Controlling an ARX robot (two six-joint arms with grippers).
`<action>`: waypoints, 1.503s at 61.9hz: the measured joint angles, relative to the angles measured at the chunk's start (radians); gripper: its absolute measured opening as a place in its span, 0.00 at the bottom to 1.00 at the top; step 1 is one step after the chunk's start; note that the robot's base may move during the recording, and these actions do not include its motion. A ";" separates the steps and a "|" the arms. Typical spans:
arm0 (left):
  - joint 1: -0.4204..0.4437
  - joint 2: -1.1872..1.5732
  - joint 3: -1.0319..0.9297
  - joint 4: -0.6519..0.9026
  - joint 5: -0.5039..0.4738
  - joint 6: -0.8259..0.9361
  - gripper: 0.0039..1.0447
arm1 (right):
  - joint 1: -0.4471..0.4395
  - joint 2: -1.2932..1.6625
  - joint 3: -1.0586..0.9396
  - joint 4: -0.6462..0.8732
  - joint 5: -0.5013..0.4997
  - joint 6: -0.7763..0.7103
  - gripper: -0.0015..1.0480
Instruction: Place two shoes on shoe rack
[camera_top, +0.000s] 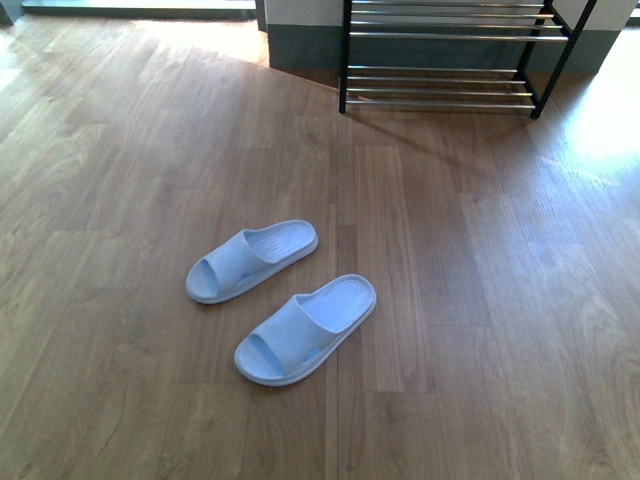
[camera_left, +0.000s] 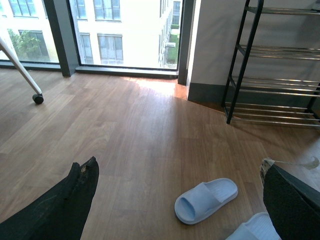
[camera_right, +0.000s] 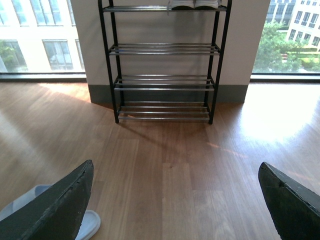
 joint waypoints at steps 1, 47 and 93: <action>0.000 0.000 0.000 0.000 0.000 0.000 0.91 | 0.000 0.000 0.000 0.000 0.000 0.000 0.91; 0.000 0.000 0.000 0.000 0.001 0.000 0.91 | 0.000 0.000 0.000 0.000 0.001 0.000 0.91; 0.000 0.000 0.000 0.000 0.001 0.000 0.91 | 0.000 -0.001 0.000 0.000 0.001 0.000 0.91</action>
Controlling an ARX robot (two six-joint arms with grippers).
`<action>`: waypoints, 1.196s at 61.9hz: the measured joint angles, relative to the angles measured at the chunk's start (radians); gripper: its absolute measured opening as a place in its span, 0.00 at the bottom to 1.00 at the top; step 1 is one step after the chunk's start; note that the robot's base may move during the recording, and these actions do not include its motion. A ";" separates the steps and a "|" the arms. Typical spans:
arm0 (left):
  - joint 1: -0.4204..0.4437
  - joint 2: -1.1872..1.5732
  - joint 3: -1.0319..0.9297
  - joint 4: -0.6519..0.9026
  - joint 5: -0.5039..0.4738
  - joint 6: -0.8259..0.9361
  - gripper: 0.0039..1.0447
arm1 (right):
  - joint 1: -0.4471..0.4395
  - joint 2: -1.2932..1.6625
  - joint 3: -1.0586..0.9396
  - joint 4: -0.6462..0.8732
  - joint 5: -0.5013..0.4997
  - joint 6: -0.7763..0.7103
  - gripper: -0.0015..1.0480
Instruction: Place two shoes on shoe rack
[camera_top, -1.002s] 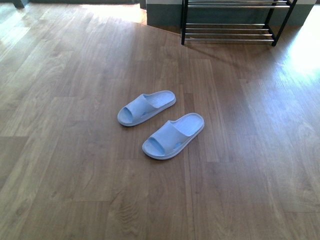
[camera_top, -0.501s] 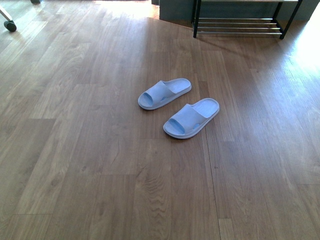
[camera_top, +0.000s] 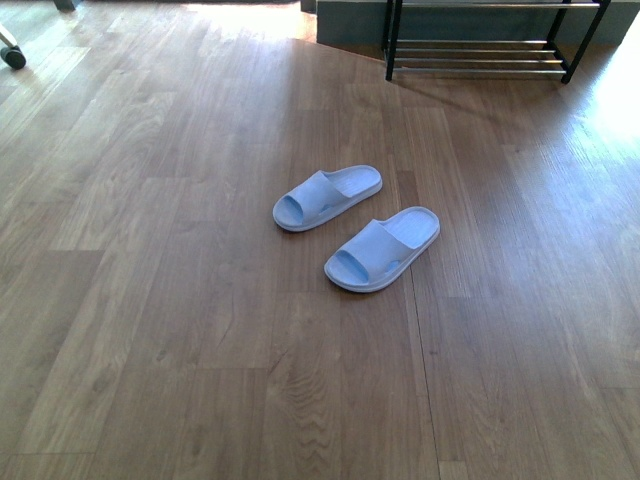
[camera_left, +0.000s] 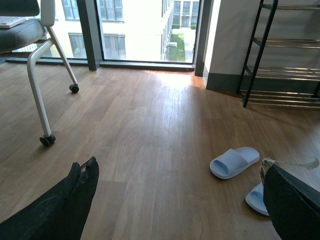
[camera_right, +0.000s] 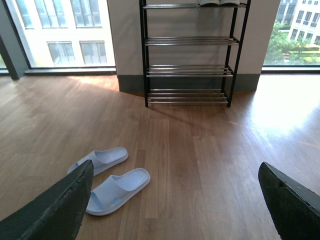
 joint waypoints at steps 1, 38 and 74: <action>0.000 0.000 0.000 0.000 0.000 0.000 0.91 | 0.000 0.000 0.000 0.000 0.000 0.000 0.91; 0.000 0.000 0.000 0.000 0.002 0.000 0.91 | 0.000 0.000 0.000 0.000 0.003 0.000 0.91; 0.000 0.000 0.000 0.000 0.002 0.000 0.91 | 0.000 0.000 0.000 0.000 0.003 0.000 0.91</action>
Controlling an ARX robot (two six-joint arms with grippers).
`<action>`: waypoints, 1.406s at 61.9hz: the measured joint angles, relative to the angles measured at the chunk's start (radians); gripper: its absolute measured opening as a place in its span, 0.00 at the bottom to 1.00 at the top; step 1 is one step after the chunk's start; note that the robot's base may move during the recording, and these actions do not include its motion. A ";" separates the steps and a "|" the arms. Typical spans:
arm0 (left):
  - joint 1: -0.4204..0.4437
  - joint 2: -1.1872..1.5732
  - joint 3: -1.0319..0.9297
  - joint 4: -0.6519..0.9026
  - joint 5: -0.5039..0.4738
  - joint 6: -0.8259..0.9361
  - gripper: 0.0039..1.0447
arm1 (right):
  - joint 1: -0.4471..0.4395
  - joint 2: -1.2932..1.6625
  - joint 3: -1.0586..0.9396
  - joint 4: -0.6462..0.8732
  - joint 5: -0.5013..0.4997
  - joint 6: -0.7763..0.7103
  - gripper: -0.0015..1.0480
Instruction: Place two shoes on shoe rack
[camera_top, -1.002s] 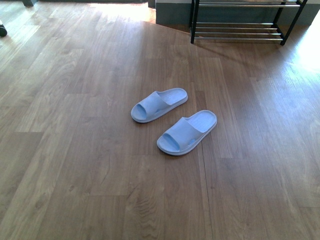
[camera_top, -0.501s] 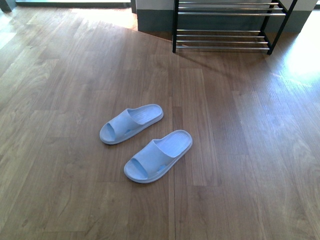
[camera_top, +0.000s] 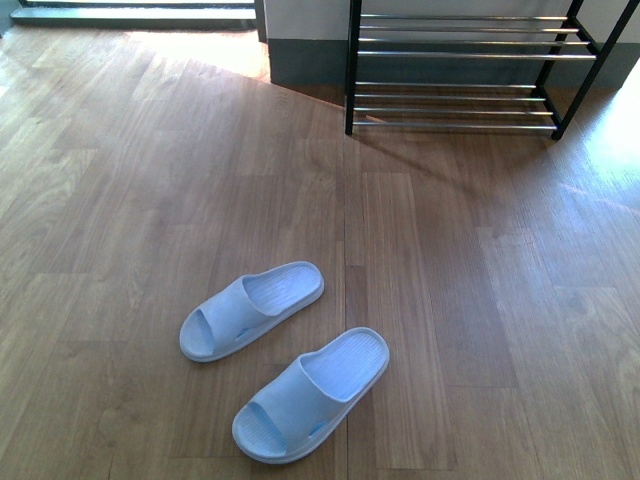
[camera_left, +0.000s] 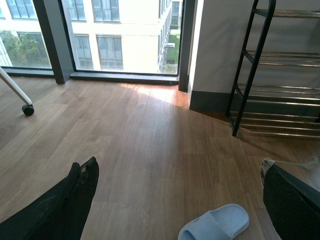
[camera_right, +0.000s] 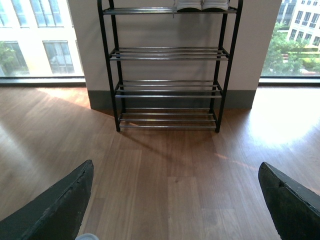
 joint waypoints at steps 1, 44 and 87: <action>0.000 0.000 0.000 0.000 0.000 0.000 0.91 | 0.000 0.000 0.000 0.000 0.000 0.000 0.91; -0.329 1.176 0.354 0.158 -0.397 -0.567 0.91 | 0.000 0.000 0.000 0.000 -0.002 0.000 0.91; -0.315 2.178 1.085 -0.069 0.048 -0.949 0.91 | 0.000 0.000 0.000 0.000 -0.002 0.000 0.91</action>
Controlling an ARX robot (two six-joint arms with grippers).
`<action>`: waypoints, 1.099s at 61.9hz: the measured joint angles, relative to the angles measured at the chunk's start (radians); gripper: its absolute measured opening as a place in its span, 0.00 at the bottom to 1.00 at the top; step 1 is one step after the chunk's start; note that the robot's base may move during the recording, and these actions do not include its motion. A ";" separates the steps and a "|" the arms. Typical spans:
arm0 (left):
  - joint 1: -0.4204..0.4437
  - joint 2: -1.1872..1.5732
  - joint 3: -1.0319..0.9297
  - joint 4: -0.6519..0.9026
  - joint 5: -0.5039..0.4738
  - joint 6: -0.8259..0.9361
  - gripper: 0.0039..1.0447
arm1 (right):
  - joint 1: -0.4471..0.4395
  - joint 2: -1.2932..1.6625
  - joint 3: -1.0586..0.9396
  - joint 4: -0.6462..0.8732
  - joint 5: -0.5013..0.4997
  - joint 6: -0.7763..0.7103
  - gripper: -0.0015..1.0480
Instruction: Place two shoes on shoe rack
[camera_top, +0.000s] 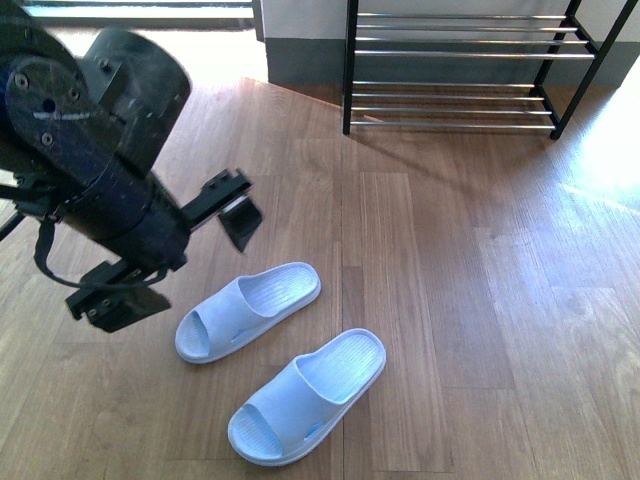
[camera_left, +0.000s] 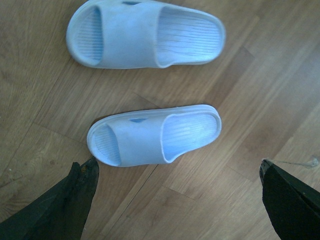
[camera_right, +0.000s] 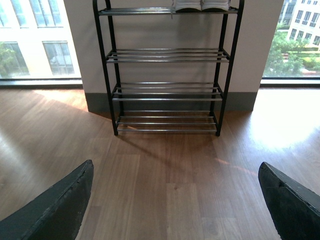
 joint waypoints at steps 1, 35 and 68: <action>0.016 0.026 0.008 -0.005 0.003 0.001 0.91 | 0.000 0.000 0.000 0.000 0.000 0.000 0.91; -0.031 0.581 0.367 -0.097 0.434 0.053 0.91 | 0.000 0.000 0.000 0.000 0.000 0.000 0.91; -0.055 0.828 0.587 -0.151 0.627 -0.369 0.91 | 0.000 0.000 0.000 0.000 0.000 0.000 0.91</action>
